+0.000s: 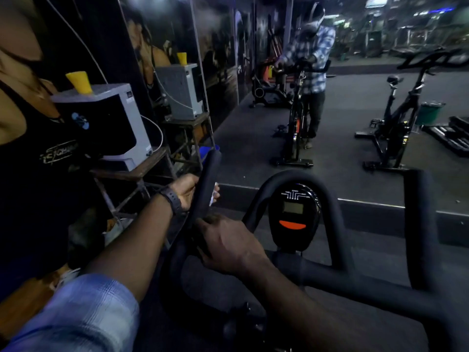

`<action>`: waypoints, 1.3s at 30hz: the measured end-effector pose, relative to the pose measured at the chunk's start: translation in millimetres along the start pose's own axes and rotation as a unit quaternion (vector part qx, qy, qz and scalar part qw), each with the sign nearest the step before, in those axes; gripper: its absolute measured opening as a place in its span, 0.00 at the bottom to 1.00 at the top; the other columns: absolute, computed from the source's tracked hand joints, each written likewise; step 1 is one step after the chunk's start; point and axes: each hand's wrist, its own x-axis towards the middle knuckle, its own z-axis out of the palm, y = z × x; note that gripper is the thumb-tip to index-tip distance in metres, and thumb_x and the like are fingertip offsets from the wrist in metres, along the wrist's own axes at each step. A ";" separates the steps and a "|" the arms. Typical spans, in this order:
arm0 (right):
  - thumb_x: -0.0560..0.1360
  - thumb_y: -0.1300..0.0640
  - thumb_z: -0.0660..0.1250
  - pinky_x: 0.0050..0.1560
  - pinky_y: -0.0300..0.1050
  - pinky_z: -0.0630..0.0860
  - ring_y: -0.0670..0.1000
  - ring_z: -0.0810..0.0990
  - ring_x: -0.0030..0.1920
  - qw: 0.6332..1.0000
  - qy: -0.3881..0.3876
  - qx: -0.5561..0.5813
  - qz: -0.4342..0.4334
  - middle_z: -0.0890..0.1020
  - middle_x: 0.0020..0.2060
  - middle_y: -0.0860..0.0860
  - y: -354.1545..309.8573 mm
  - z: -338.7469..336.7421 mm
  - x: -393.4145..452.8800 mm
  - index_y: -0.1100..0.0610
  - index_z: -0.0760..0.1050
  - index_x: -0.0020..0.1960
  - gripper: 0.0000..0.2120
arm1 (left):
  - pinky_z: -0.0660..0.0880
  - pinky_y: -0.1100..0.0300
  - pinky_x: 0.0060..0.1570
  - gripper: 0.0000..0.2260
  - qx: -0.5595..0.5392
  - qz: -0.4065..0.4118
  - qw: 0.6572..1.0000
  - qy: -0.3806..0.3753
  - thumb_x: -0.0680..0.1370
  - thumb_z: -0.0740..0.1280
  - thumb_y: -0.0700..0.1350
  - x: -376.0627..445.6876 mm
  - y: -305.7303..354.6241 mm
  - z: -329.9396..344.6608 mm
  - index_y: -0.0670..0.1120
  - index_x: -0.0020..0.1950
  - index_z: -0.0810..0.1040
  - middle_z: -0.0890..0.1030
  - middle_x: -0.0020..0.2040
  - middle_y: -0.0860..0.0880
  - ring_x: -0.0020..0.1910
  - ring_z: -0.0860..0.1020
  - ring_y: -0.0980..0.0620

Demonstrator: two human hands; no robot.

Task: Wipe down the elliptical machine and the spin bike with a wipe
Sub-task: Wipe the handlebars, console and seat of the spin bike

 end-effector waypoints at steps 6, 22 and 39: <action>0.76 0.52 0.64 0.36 0.53 0.76 0.59 0.79 0.49 0.999 0.014 0.033 0.002 0.79 0.46 0.54 1.0 0.4 0.3 0.55 0.72 0.49 0.07 | 0.76 0.59 0.31 0.18 0.002 0.067 0.996 0.056 0.81 0.55 0.47 17.2 43.7 23.7 0.36 0.40 0.75 0.79 0.29 0.43 0.25 0.78 0.48; 0.78 0.52 0.63 0.35 0.51 0.70 0.61 0.79 0.49 0.999 0.007 0.034 -0.013 0.80 0.48 0.57 1.9 1.1 1.2 0.58 0.72 0.51 0.09 | 0.71 0.61 0.50 0.10 0.441 0.506 0.688 0.276 0.77 0.61 0.35 -11.8 1.3 12.9 0.42 0.49 0.82 0.83 0.50 0.49 0.49 0.79 0.52; 0.77 0.44 0.62 0.44 0.51 0.75 0.58 0.79 0.55 0.999 -0.040 0.014 -0.005 0.81 0.52 0.53 -1.5 -7.9 -13.3 0.53 0.76 0.56 0.15 | 0.71 0.63 0.47 0.09 0.554 0.421 0.648 0.309 0.75 0.64 0.36 -142.6 -135.8 -3.5 0.43 0.49 0.83 0.84 0.49 0.45 0.47 0.82 0.47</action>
